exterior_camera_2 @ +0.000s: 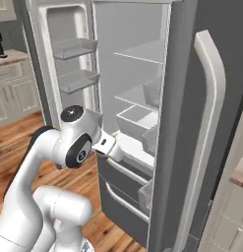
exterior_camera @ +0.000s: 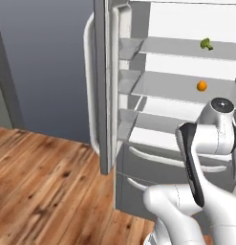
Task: Place the eggplant in the correct fridge rack based on whether it is a fruit or vegetable. Finally, close the fridge door.
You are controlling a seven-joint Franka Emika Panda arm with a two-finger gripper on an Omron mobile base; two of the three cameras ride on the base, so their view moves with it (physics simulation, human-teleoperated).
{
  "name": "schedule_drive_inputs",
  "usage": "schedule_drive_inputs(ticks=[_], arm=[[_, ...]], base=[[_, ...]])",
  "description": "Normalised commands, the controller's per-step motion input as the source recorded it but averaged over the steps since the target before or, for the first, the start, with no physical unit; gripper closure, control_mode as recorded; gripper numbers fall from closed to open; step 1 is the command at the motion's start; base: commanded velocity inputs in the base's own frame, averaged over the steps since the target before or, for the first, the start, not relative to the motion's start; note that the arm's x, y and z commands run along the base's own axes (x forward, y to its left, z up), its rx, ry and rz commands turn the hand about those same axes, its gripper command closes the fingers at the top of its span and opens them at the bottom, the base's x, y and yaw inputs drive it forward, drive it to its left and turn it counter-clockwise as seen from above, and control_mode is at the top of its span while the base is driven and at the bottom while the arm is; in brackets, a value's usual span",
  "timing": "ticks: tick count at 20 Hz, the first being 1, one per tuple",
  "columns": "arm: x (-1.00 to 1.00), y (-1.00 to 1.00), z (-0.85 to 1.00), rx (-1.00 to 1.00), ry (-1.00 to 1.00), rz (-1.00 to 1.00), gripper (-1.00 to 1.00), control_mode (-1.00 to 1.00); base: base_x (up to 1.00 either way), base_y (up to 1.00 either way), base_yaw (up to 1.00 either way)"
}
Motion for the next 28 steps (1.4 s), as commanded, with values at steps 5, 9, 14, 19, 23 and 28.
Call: schedule_drive_inputs(ticks=[5,9,14,19,23,28], arm=[[0.00,0.00,0.00,0.00,0.00,0.00,1.00,1.00],[0.00,0.00,0.00,0.00,0.00,0.00,1.00,1.00],[0.00,0.00,0.00,0.00,0.00,0.00,1.00,1.00],[0.00,0.00,0.00,0.00,0.00,0.00,1.00,1.00],[0.00,0.00,0.00,0.00,0.00,0.00,1.00,1.00],[0.00,0.00,0.00,0.00,0.00,0.00,1.00,1.00]], base=[[0.97,0.00,-0.29],[0.86,0.05,-0.27],[0.65,0.02,-0.34],[0.38,0.10,-0.42],[0.38,0.06,-0.26],[0.04,0.00,-0.04]])
